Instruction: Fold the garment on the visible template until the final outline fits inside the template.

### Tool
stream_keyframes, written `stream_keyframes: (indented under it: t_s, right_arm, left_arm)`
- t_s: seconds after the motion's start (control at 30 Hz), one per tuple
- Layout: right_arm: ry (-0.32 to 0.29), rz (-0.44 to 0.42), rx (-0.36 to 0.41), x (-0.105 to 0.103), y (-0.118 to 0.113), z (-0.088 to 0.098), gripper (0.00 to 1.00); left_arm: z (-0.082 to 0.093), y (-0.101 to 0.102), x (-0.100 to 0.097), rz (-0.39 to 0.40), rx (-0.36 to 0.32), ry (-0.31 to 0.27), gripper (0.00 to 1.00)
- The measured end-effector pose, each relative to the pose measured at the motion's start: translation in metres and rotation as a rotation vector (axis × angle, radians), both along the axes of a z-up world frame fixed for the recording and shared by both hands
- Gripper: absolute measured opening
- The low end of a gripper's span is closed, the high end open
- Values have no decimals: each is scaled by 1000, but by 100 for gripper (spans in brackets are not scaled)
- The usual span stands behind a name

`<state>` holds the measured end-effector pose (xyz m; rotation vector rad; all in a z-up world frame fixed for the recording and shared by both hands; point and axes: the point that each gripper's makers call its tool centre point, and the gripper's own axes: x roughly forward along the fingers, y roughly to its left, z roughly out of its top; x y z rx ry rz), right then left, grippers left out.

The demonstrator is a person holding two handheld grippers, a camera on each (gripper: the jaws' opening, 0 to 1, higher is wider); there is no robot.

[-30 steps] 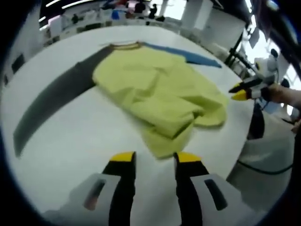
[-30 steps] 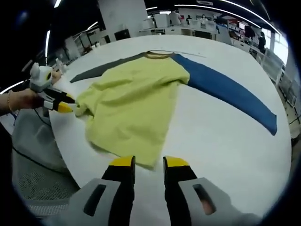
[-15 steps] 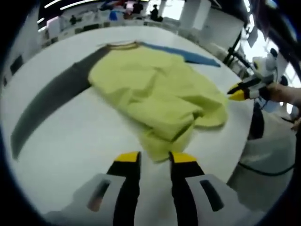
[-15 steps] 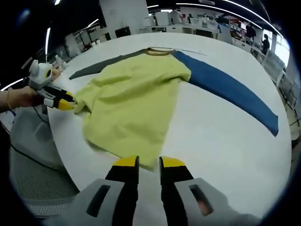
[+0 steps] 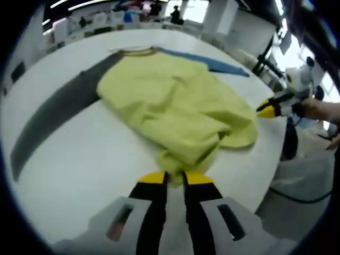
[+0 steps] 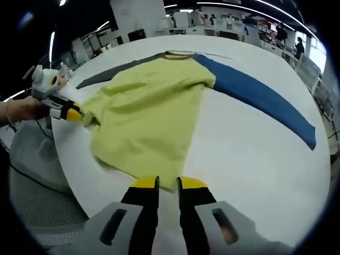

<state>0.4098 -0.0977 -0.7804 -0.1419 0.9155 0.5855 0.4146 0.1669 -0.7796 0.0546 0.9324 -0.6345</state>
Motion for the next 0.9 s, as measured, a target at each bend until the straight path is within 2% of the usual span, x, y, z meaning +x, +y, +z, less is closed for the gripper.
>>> stream_keyframes:
  t_s: [0.07, 0.2, 0.4, 0.9]
  right_arm:
    - [-7, 11, -26, 0, -3, -2, 5]
    - [-9, -2, -18, 1, -4, -1, 2]
    - [-43, 27, -38, 2, -4, 6, 1]
    - [-95, -12, -21, 6, -16, 29, 1]
  left_arm:
    - [-1, 0, -1, 0, 0, 0, 2]
    - [0, 0, -2, 5, -2, -2, 0]
    - [9, 5, -1, 33, -13, -5, 0]
    - [33, 27, -16, 111, -36, 5, 0]
